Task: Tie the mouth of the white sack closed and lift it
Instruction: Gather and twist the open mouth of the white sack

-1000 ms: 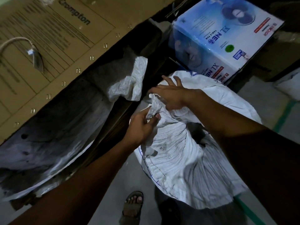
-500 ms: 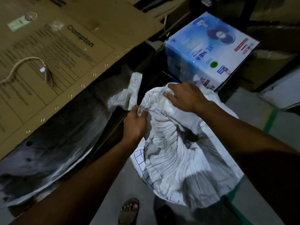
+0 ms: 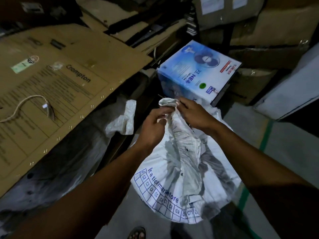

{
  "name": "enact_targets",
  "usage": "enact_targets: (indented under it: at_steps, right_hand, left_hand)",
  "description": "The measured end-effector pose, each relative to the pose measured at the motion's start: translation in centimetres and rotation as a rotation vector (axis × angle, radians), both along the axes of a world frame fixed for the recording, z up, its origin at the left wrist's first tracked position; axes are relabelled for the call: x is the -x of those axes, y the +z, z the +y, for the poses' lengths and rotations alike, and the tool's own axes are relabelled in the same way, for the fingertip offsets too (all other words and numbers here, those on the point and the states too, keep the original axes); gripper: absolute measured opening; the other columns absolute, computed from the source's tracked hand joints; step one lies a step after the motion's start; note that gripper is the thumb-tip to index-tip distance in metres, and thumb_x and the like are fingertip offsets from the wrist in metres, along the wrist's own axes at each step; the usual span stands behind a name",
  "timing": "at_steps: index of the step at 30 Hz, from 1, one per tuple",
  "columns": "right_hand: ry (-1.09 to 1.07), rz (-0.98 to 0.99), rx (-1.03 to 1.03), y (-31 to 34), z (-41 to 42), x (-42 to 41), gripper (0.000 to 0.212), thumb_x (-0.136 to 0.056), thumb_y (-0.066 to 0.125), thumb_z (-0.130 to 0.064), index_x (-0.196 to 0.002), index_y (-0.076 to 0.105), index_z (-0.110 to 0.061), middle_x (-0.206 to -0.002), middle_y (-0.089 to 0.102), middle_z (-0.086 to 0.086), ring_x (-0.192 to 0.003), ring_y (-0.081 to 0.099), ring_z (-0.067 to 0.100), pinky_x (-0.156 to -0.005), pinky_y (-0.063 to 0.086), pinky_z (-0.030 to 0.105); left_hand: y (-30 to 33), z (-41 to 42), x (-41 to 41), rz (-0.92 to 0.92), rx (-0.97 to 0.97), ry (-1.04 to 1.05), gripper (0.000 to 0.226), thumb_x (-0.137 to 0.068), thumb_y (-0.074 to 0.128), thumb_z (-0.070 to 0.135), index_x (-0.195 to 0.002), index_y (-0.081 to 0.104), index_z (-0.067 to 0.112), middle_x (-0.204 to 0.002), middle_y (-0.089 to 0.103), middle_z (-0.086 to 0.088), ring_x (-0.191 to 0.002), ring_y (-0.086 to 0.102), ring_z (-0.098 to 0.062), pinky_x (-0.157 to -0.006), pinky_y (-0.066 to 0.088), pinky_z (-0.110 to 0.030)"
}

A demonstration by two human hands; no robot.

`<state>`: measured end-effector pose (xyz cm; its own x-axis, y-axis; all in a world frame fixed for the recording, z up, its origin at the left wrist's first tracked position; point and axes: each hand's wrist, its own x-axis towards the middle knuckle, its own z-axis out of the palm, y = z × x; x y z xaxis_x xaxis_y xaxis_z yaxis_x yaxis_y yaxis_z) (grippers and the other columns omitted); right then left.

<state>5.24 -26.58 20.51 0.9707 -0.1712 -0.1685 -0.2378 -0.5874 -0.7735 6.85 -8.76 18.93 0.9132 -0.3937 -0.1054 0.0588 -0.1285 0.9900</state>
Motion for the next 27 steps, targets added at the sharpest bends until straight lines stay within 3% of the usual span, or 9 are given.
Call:
enact_targets:
  at_steps: [2, 5, 9, 13, 17, 19, 22, 25, 27]
  right_hand:
    - [0.006, 0.007, -0.034, -0.1, -0.5, 0.9, 0.024, -0.108, 0.042, -0.048, -0.105, 0.061, -0.034, -0.108, 0.071, -0.007, -0.105, 0.065, 0.015, -0.098, 0.050, 0.040]
    - [0.040, 0.009, -0.074, -0.4, -0.5, 2.3, 0.026, -0.110, 0.042, -0.041, -0.111, 0.064, -0.027, -0.098, 0.070, -0.008, -0.090, 0.064, 0.009, -0.083, 0.052, 0.032]
    - [0.042, -0.009, -0.043, -1.1, -0.7, 3.7, 0.027, -0.109, 0.043, -0.043, -0.123, 0.064, -0.034, -0.125, 0.070, -0.009, -0.115, 0.064, 0.013, -0.105, 0.051, 0.039]
    - [-0.008, 0.007, -0.068, -0.6, -0.6, 5.3, 0.031, -0.109, 0.039, -0.053, -0.126, 0.061, -0.039, -0.130, 0.066, -0.013, -0.120, 0.060, 0.012, -0.107, 0.046, 0.034]
    - [0.068, 0.045, 0.088, -0.7, -1.2, 6.4, 0.046, -0.096, 0.053, -0.068, -0.137, 0.049, -0.045, -0.139, 0.061, -0.010, -0.124, 0.057, 0.015, -0.101, 0.045, 0.033]
    - [0.107, 0.054, 0.273, -1.0, -1.8, 6.7, 0.061, -0.095, 0.060, -0.059, -0.148, 0.038, -0.038, -0.151, 0.055, 0.001, -0.134, 0.053, 0.025, -0.107, 0.046, 0.039]
    - [-0.003, -0.035, 0.371, -1.0, -2.4, 6.9, 0.048, -0.099, 0.061, -0.040, -0.141, 0.043, -0.027, -0.136, 0.063, 0.013, -0.123, 0.060, 0.036, -0.096, 0.053, 0.042]
    - [-0.059, -0.213, 0.427, 0.1, -2.9, 6.8, 0.040, -0.099, 0.063, -0.024, -0.131, 0.039, -0.018, -0.119, 0.067, 0.016, -0.098, 0.067, 0.038, -0.075, 0.053, 0.039]
    - [-0.059, -0.321, 0.445, 1.2, -3.4, 6.4, 0.037, -0.099, 0.062, -0.014, -0.126, 0.038, -0.018, -0.114, 0.066, 0.015, -0.090, 0.067, 0.032, -0.068, 0.049, 0.032]
  left_hand:
    - [-0.6, 0.0, -0.5, -0.169, -0.112, 0.019, 0.032, -0.093, 0.070, 0.010, -0.104, 0.079, 0.039, -0.129, 0.053, 0.005, -0.123, 0.059, -0.002, -0.110, 0.047, -0.023]
    - [-1.1, -0.4, -1.3, -0.243, -0.149, 0.043, 0.019, -0.082, 0.082, 0.036, -0.099, 0.074, 0.036, -0.141, 0.044, -0.001, -0.140, 0.052, -0.015, -0.117, 0.046, -0.042]
    - [-1.0, -1.0, -2.2, -0.132, -0.058, 0.023, 0.039, -0.074, 0.086, 0.040, -0.104, 0.061, 0.036, -0.118, 0.073, -0.004, -0.115, 0.071, -0.025, -0.104, 0.055, -0.055]
    - [-0.6, -1.0, -2.8, -0.202, -0.165, -0.025, 0.048, -0.079, 0.085, 0.034, -0.122, 0.066, 0.031, -0.111, 0.077, 0.005, -0.104, 0.075, -0.015, -0.098, 0.060, -0.046]
    - [0.0, -0.7, -4.0, -0.215, -0.217, -0.051, 0.030, -0.082, 0.075, 0.044, -0.103, 0.075, 0.022, -0.089, 0.080, 0.002, -0.075, 0.072, -0.016, -0.078, 0.062, -0.049]
    - [0.8, -0.9, -4.2, -0.249, -0.226, -0.023, 0.023, -0.086, 0.076, 0.039, -0.100, 0.075, 0.021, -0.086, 0.079, 0.003, -0.076, 0.074, -0.016, -0.076, 0.063, -0.047]
    - [2.8, -0.8, -5.1, -0.262, -0.213, 0.041, 0.008, -0.094, 0.076, 0.024, -0.098, 0.074, 0.017, -0.084, 0.076, 0.006, -0.074, 0.072, 0.000, -0.073, 0.064, -0.036]
    - [4.5, 0.1, -7.3, -0.227, -0.190, 0.051, 0.017, -0.089, 0.074, 0.031, -0.102, 0.076, 0.020, -0.098, 0.080, -0.001, -0.092, 0.076, -0.017, -0.091, 0.063, -0.048]
    - [5.3, 0.3, -8.8, -0.252, -0.154, 0.009, 0.013, -0.090, 0.074, 0.028, -0.099, 0.075, 0.019, -0.097, 0.078, -0.004, -0.091, 0.074, -0.021, -0.088, 0.061, -0.045]
